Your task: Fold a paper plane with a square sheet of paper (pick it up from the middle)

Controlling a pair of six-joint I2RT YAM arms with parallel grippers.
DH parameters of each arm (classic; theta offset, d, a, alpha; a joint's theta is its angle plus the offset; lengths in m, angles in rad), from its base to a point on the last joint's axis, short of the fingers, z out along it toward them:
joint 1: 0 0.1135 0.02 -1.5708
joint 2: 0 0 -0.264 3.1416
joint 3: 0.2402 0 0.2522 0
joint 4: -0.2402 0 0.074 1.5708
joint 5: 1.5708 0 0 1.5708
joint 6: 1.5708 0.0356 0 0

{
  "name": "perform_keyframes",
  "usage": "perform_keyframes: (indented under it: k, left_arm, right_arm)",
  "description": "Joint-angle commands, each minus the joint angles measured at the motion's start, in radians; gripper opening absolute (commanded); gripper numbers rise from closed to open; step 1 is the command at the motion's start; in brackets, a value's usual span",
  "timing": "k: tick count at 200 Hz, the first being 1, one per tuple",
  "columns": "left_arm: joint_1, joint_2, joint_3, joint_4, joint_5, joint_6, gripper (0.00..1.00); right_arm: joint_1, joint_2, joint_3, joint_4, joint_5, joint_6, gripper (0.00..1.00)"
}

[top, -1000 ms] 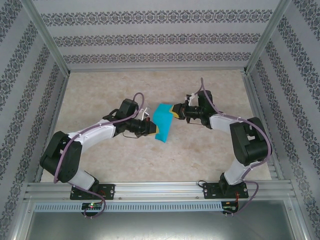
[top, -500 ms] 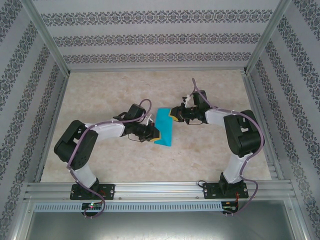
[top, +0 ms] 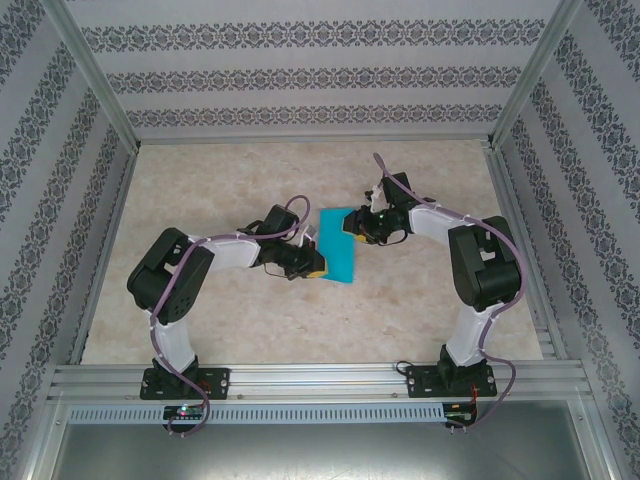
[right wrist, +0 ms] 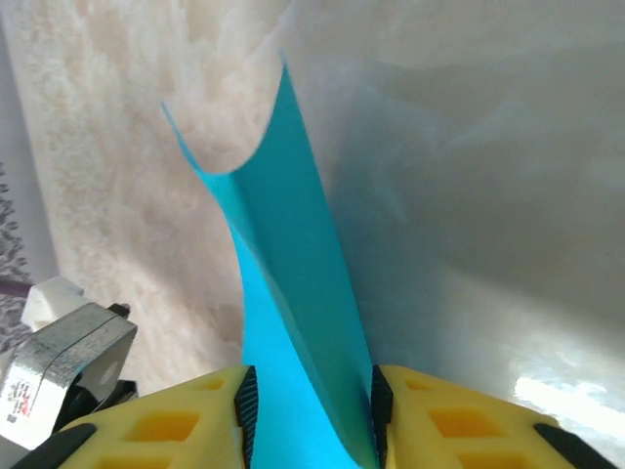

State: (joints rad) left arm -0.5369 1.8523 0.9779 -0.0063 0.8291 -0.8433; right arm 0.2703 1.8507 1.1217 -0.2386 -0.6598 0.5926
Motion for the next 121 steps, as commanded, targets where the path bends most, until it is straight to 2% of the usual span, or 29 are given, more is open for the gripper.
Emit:
perform_keyframes:
  k: [1,44,93,121]
  left_arm:
    - [-0.012,0.024,0.027,0.035,-0.009,-0.015,0.08]
    - [-0.013,0.05,0.052,0.037,-0.002,-0.019,0.08]
    - [-0.012,0.058,0.06,0.046,-0.001,-0.03,0.08]
    - [-0.018,0.062,0.064,0.047,-0.002,-0.034,0.09]
  right_arm:
    - [-0.012,-0.014,0.03,-0.12,0.097,-0.094,0.43]
    - [-0.038,-0.08,0.042,-0.2,0.171,-0.142,0.5]
    - [-0.041,-0.191,0.001,-0.286,0.271,-0.168,0.51]
    - [-0.033,-0.215,-0.048,-0.19,0.168,-0.12,0.43]
